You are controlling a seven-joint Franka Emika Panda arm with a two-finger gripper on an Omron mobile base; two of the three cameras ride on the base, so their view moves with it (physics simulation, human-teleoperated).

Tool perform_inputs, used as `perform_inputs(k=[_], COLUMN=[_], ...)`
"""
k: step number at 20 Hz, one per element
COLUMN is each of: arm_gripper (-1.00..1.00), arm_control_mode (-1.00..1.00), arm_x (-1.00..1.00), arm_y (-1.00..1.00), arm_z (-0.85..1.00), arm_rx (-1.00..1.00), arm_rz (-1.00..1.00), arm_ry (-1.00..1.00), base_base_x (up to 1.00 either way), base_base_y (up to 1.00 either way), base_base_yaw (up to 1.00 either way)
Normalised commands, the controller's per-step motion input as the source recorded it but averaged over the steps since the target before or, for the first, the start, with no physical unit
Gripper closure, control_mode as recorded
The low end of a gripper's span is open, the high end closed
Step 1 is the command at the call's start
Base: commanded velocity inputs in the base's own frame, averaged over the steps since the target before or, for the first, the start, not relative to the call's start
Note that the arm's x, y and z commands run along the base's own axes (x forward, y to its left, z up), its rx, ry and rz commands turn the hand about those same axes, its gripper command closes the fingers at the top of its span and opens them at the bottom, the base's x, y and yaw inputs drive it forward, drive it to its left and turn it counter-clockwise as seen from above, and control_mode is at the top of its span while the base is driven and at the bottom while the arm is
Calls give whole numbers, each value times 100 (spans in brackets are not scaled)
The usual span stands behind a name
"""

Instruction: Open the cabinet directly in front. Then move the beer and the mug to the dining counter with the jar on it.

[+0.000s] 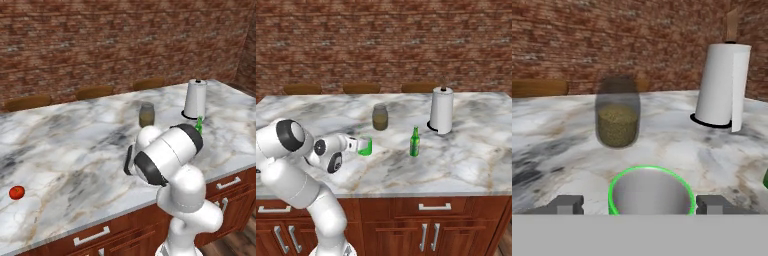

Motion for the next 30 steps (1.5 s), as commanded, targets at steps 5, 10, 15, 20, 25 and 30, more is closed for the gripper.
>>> perform_inputs(k=[5,10,15,20,25,30], arm_gripper=[-100,-100,-100,-100,-100,-100], arm_control_mode=[-100,-100,-100,-100,-100,-100], arm_x=[0,-21,-48,-95,-100,-100], arm_y=[0,0,-1,-22,-35,-40], arm_z=[83,100,100,100,100,100], arm_rx=[1,1,1,1,0,0], arm_rz=[-3,-1,0,0,3,12], arm_ry=[0,1,8,16,9,0], base_base_x=[0,0,0,0,0,0], base_base_y=[0,0,0,0,0,0], base_base_yaw=[0,0,0,0,0,0])
